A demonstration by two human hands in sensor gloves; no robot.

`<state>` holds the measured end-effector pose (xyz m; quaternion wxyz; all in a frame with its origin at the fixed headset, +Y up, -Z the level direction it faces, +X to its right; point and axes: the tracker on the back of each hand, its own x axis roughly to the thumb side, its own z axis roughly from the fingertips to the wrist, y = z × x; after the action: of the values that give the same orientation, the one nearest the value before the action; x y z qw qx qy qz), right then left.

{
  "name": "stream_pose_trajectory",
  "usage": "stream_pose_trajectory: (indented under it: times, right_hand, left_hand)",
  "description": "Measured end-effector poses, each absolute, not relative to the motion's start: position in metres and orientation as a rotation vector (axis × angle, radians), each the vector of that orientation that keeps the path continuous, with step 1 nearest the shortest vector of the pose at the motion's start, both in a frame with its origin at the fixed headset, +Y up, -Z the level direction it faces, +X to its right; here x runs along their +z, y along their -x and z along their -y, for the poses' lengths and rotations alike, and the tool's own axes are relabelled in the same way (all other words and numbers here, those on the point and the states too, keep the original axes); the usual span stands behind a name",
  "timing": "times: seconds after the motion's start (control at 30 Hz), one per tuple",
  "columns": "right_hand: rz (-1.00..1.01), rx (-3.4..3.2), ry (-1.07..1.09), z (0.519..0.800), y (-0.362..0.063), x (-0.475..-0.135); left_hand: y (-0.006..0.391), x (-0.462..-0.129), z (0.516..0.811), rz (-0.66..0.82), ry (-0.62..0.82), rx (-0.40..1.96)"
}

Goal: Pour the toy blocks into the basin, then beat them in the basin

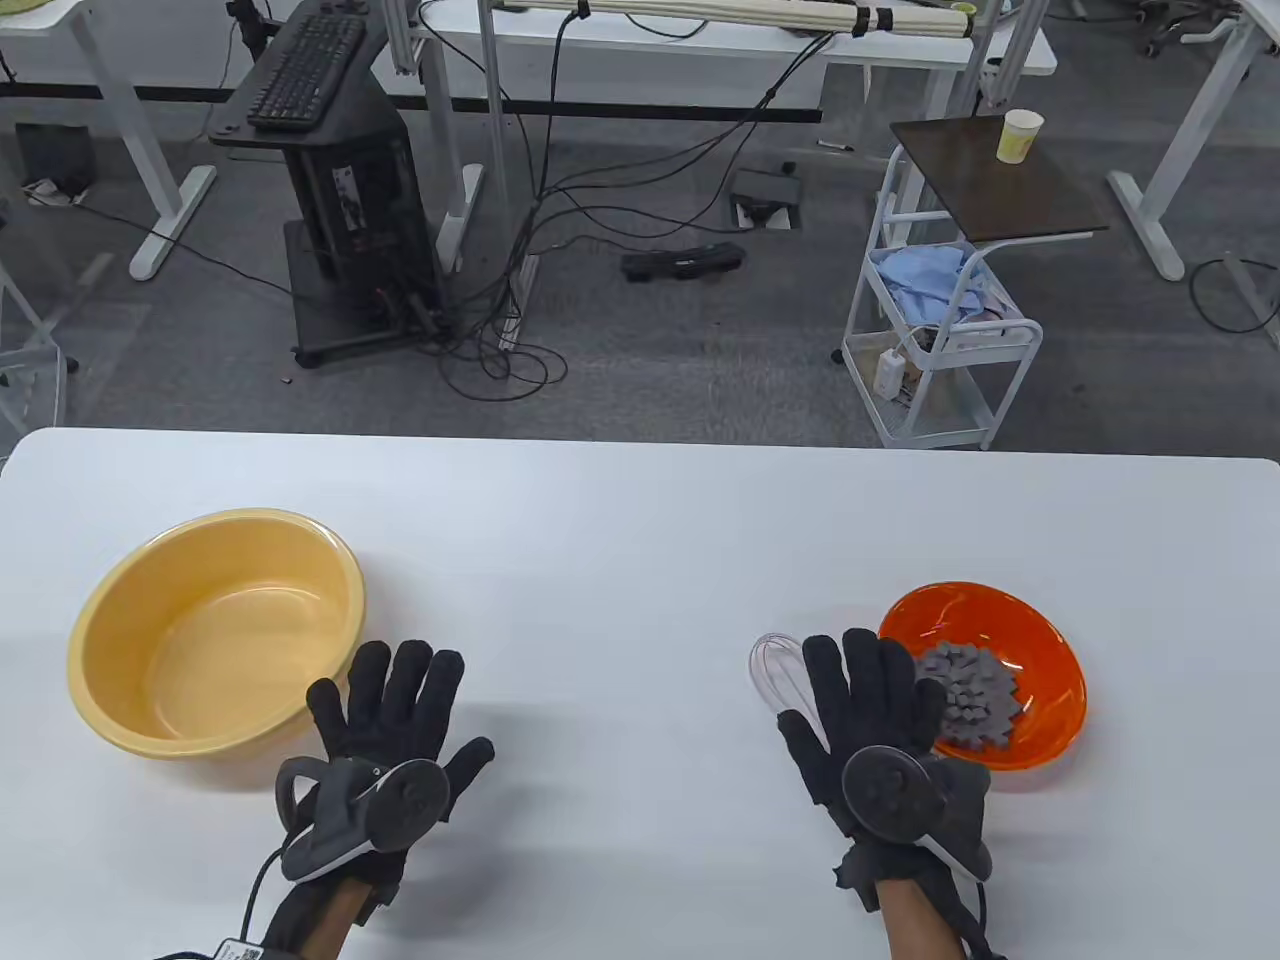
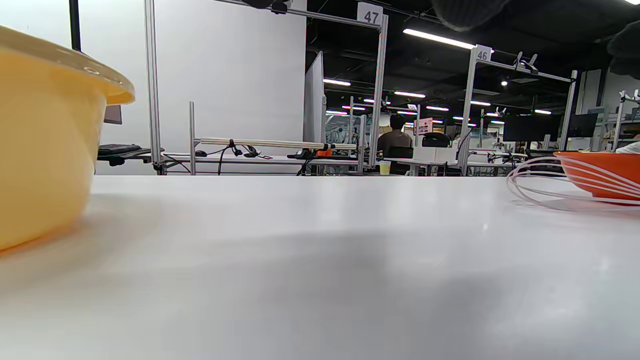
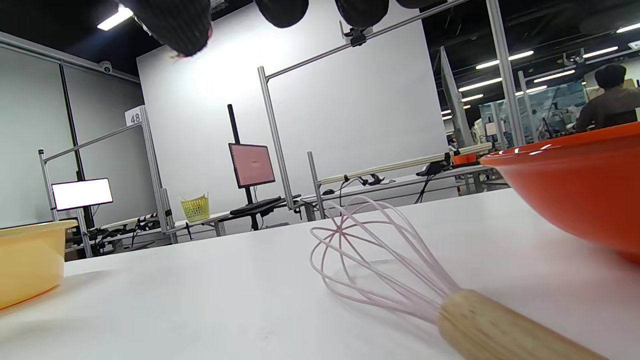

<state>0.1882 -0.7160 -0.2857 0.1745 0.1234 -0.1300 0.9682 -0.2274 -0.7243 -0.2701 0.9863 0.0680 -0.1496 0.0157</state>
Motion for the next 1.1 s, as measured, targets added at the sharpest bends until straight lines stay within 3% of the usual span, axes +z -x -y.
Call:
stream_pose_trajectory:
  times: [0.43, 0.63, 0.83, 0.97, 1.1]
  right_hand:
    - [0.38, 2.748, -0.345, 0.726, -0.194, -0.273]
    - [0.433, 2.737, -0.309, 0.722, -0.204, -0.268]
    - [0.414, 2.746, -0.304, 0.725, -0.205, -0.269]
    - [0.418, 2.741, -0.306, 0.725, -0.206, -0.269]
    - [0.415, 2.737, -0.307, 0.726, -0.206, -0.269]
  left_hand:
    - [0.233, -0.27, 0.712, 0.256, -0.162, 0.043]
    - [0.253, -0.269, 0.695, 0.143, -0.24, 0.08]
    - [0.295, -0.267, 0.681, -0.089, -0.33, 0.124]
    - [0.336, -0.262, 0.679, -0.325, -0.41, 0.162]
    - [0.372, -0.258, 0.685, -0.574, -0.278, 0.217]
